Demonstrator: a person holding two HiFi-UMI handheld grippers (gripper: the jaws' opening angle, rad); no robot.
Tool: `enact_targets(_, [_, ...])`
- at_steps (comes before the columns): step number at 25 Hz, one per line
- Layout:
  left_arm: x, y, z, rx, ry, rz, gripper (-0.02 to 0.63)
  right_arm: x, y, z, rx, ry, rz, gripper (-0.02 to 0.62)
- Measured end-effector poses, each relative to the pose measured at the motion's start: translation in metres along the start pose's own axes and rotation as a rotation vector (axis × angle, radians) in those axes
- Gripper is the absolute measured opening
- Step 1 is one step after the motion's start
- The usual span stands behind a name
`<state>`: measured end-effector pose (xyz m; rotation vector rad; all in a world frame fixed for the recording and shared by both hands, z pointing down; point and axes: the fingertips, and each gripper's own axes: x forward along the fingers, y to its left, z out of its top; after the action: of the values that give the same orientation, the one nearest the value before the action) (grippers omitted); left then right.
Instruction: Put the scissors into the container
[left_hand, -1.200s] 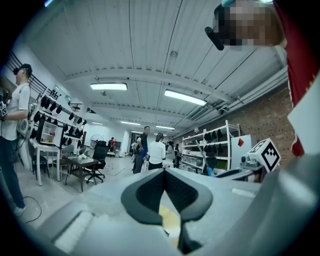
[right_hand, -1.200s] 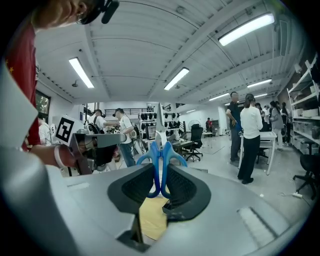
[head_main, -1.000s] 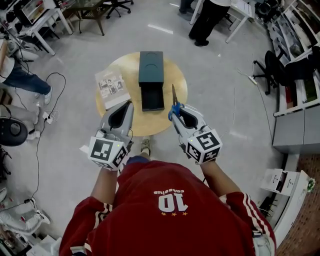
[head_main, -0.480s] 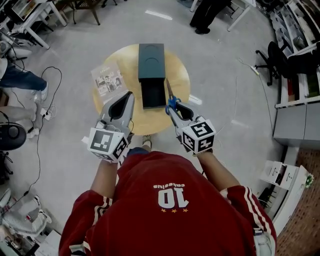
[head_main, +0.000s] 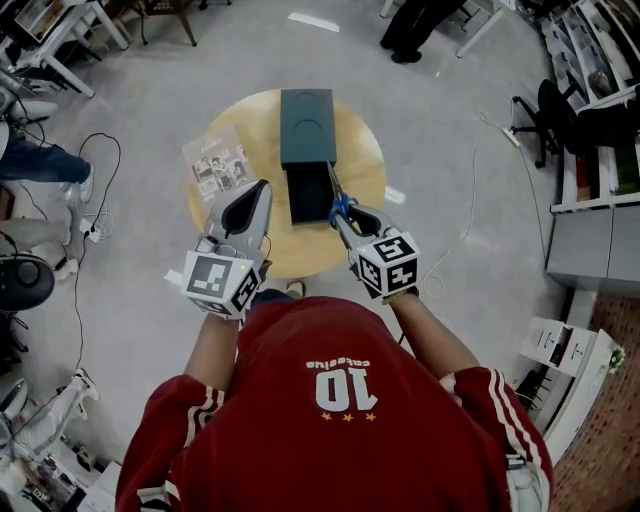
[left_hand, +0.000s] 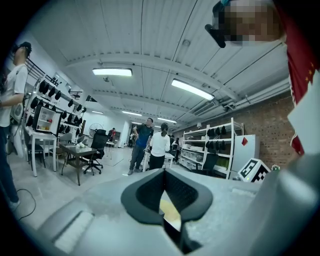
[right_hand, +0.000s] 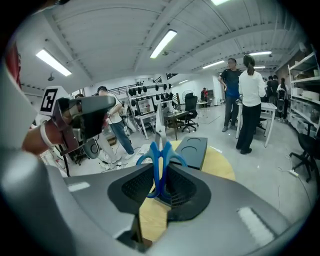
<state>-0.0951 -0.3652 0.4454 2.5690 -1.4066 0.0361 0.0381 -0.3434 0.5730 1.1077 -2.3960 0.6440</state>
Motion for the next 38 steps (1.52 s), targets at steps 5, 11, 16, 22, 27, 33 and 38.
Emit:
enact_targets(5, [0.008,0.008,-0.01,0.023,0.018,0.005,0.002,0.024,-0.009,-0.019,0.003,0.05,-0.005,0.086])
enact_targets(11, [0.01,0.005,-0.012,0.044,0.021,-0.01,0.002,0.048,-0.02,-0.048,0.022,0.106,-0.01,0.086])
enact_targets(16, [0.01,0.008,-0.016,0.035,0.026,0.003,0.002,0.066,-0.029,-0.065,0.034,0.14,-0.018,0.087])
enact_targets(22, [0.013,0.016,-0.023,0.026,0.046,0.005,0.002,0.09,-0.036,-0.087,0.045,0.206,-0.015,0.086])
enact_targets(27, [0.018,0.021,-0.025,0.027,0.059,-0.002,0.002,0.106,-0.043,-0.105,0.052,0.246,-0.026,0.087])
enact_targets(33, [0.025,0.028,-0.026,0.025,0.068,-0.01,0.002,0.118,-0.047,-0.121,0.054,0.301,-0.031,0.087])
enact_targets(38, [0.027,0.034,-0.028,0.027,0.076,-0.01,0.002,0.128,-0.05,-0.127,0.049,0.33,-0.036,0.086])
